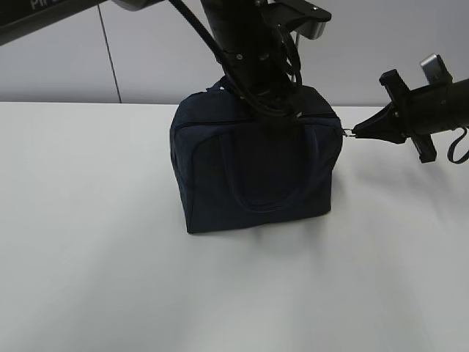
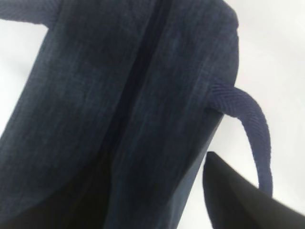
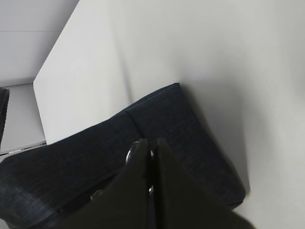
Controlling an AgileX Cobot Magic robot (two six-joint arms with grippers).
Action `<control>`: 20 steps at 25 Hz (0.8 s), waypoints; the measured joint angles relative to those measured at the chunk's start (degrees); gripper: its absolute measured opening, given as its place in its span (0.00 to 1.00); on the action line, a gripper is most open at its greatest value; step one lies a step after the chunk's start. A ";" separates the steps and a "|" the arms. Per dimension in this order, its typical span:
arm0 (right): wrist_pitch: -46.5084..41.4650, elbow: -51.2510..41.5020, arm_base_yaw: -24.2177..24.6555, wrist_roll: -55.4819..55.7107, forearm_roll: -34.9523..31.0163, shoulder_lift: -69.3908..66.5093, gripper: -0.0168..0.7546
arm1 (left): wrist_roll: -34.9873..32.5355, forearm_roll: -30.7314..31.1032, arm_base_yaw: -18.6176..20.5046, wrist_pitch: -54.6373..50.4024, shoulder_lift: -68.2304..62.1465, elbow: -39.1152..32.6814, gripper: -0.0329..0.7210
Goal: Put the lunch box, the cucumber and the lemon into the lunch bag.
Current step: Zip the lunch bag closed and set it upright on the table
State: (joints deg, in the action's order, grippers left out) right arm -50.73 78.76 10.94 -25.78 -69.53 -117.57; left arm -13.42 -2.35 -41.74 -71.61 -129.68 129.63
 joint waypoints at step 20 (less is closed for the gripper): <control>1.37 0.00 0.00 0.06 5.07 0.00 0.02 | -0.41 3.09 0.00 0.29 -2.51 0.83 0.04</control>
State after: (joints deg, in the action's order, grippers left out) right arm -49.36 78.76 10.94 -25.72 -64.46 -117.57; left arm -13.83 0.74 -41.74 -71.32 -132.18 130.46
